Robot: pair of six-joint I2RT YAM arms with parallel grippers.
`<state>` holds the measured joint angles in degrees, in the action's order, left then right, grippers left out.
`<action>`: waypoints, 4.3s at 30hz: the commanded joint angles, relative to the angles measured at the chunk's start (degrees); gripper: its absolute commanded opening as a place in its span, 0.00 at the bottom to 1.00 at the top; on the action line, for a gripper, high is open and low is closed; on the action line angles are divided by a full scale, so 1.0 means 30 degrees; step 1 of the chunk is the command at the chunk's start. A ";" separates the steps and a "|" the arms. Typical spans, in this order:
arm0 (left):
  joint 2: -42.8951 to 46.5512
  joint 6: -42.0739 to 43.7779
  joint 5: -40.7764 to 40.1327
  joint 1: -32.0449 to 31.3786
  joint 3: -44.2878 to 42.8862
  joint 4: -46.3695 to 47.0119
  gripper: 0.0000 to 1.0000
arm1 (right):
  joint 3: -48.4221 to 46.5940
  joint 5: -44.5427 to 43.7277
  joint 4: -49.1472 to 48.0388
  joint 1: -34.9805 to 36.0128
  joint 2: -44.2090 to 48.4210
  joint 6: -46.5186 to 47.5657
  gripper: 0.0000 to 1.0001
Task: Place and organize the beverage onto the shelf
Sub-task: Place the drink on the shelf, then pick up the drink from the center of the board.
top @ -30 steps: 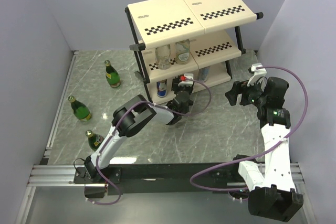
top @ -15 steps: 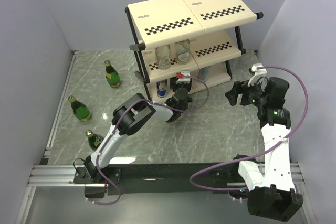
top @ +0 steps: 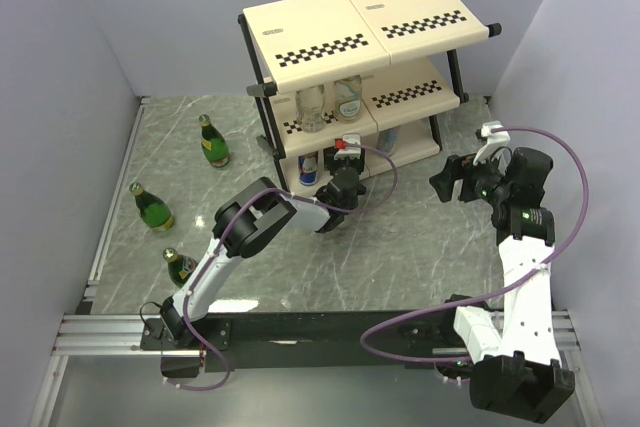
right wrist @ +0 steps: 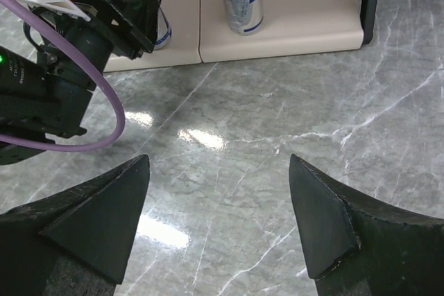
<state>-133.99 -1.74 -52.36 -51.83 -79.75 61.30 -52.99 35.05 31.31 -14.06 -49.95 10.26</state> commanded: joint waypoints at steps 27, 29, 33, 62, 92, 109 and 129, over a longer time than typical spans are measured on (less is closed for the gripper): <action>0.0837 -0.0857 -0.1004 0.0139 0.0185 0.1745 0.77 | -0.0412 0.0915 -0.0036 -0.0644 0.0479 0.0124 0.87; 0.0866 -0.0915 -0.0975 0.0168 0.0243 0.1774 0.77 | -0.0412 0.0915 -0.0065 -0.0644 0.0479 0.0124 0.87; 0.0954 -0.0886 -0.0829 0.0052 0.0507 0.1979 0.82 | -0.0412 0.0944 -0.0036 -0.0673 0.0479 0.0124 0.87; 0.3296 0.0727 -0.1004 -0.2291 0.3495 0.3504 0.94 | -0.0324 0.1120 0.0168 -0.0761 0.0567 0.0534 0.87; 1.8442 -0.8940 0.6381 -0.4491 1.2724 -1.8553 0.94 | -0.1143 0.8795 0.9102 -0.0440 0.0158 1.2950 0.93; 2.6028 -1.3043 0.5031 0.1250 1.4013 -2.3595 0.89 | -0.0179 0.7068 0.6206 0.0059 0.0420 0.9619 0.66; 2.1613 -1.0149 1.0364 1.2121 1.2849 -1.7883 0.91 | 0.0203 0.6951 0.5706 0.0118 0.0743 0.9734 0.74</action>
<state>-65.58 -36.95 -25.65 -16.12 -35.51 2.31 -52.69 55.94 50.15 -14.02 -48.53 39.46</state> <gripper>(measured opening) 0.911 0.742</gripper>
